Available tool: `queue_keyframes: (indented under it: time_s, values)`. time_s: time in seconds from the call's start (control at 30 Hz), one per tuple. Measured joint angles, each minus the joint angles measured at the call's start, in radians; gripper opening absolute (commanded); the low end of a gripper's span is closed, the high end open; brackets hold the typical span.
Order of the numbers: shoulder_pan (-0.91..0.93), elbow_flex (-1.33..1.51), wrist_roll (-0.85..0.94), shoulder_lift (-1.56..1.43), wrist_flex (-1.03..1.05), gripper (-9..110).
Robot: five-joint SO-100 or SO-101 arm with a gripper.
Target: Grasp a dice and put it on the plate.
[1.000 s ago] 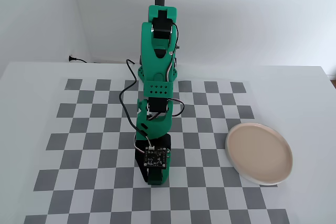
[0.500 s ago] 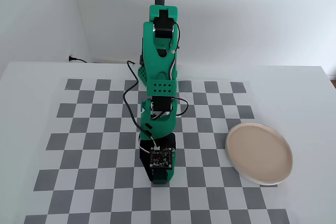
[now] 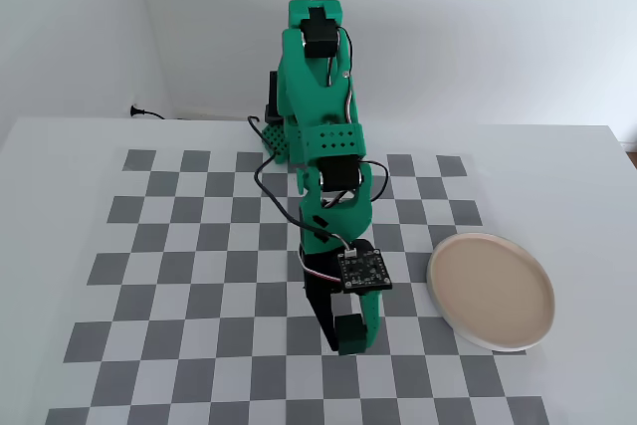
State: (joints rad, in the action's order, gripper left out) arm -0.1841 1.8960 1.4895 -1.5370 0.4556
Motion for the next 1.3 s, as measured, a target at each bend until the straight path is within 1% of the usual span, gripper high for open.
queue_keyframes:
  time_s: [0.27, 0.7, 0.83, 1.3]
  values:
    - [-0.123, 0.000, 0.000, 0.000, -0.115, -4]
    - [-0.325, 0.000, 0.000, -0.057, -0.069, -4]
    - [-0.383, 0.000, -0.009, -0.069, -0.020, -4]
    - [-0.595, 0.000, -0.037, -0.319, 0.239, -4]
